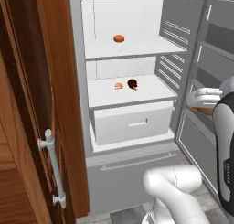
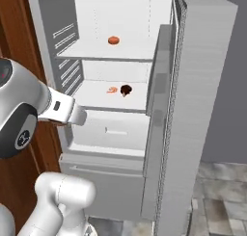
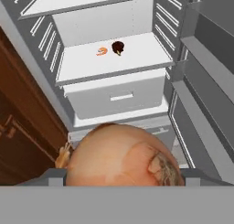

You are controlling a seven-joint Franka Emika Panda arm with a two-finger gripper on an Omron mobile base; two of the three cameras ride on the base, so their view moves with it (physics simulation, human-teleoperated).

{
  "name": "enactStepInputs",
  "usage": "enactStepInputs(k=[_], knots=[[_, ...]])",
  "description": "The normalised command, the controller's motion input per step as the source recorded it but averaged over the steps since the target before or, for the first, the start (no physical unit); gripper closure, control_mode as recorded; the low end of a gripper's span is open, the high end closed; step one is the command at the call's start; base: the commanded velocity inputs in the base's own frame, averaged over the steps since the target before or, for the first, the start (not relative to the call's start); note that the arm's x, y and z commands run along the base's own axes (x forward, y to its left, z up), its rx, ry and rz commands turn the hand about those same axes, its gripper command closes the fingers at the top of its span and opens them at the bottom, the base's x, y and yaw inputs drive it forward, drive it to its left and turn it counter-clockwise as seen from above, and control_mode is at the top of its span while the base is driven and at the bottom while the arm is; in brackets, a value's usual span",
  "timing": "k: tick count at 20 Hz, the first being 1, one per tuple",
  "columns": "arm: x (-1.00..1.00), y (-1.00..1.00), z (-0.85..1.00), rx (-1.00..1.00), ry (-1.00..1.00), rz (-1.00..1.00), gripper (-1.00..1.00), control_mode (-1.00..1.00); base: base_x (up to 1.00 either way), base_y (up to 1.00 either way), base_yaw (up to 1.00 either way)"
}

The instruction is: Transport the steak and onion to the fridge. Place the steak on the rack containing meat and place the onion on the rack containing the vegetable, ensuring meats and vegetables are on different racks.

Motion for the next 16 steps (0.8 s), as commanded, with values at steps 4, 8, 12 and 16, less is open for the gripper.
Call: enactStepInputs(k=[4,8,12,16], knots=[[0.0,0.0,0.0,0.0,0.0,0.0,1.0,1.0,1.0,0.16,0.0],[0.0,0.0,0.0,0.0,0.0,0.0,1.0,1.0,1.0,0.14,0.0],[0.0,0.0,0.0,0.0,0.0,0.0,1.0,1.0,1.0,0.04,0.0],[0.0,0.0,0.0,0.0,0.0,0.0,1.0,1.0,1.0,0.0,0.0]])
